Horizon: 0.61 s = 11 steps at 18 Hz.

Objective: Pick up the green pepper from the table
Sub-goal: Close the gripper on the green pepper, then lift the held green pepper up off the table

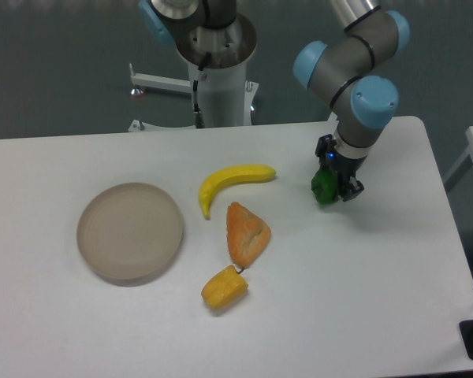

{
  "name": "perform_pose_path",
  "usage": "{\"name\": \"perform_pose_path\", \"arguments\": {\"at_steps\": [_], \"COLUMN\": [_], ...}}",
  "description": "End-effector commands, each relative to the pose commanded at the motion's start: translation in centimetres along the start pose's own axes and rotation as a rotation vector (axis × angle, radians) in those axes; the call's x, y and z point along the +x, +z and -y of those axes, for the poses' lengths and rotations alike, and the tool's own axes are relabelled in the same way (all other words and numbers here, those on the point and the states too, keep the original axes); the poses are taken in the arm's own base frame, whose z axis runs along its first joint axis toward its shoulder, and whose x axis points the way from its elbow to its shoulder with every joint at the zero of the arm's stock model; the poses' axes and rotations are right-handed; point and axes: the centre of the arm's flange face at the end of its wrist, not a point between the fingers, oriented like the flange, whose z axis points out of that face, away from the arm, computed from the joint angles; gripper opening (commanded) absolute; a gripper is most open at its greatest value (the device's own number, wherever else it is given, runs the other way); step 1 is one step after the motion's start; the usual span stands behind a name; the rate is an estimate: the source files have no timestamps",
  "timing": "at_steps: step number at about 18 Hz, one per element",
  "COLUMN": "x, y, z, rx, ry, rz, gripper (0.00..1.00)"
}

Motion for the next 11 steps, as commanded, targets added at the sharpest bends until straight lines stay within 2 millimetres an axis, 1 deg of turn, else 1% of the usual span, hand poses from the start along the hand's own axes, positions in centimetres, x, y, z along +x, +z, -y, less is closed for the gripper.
{"name": "perform_pose_path", "arguments": {"at_steps": [2,4,5,7,9,10,11], "x": [-0.8,-1.8,-2.1,-2.3,-2.6,-2.8,-3.4], "y": [-2.6,-4.7,-5.3,-6.1,-7.1,-7.4,-7.3], "z": [1.2,3.1,3.9,4.6,7.4,8.5,9.0], "rx": [0.006,0.009,0.01,0.003,0.006,0.005,0.005], "ry": [-0.031,-0.045,-0.052,-0.083,-0.115,-0.132,-0.145], "rz": [-0.001,-0.02,-0.031,-0.025,-0.003,0.004,0.008], "gripper": [0.21,0.21,0.21,0.21,0.21,0.21,0.21]}}
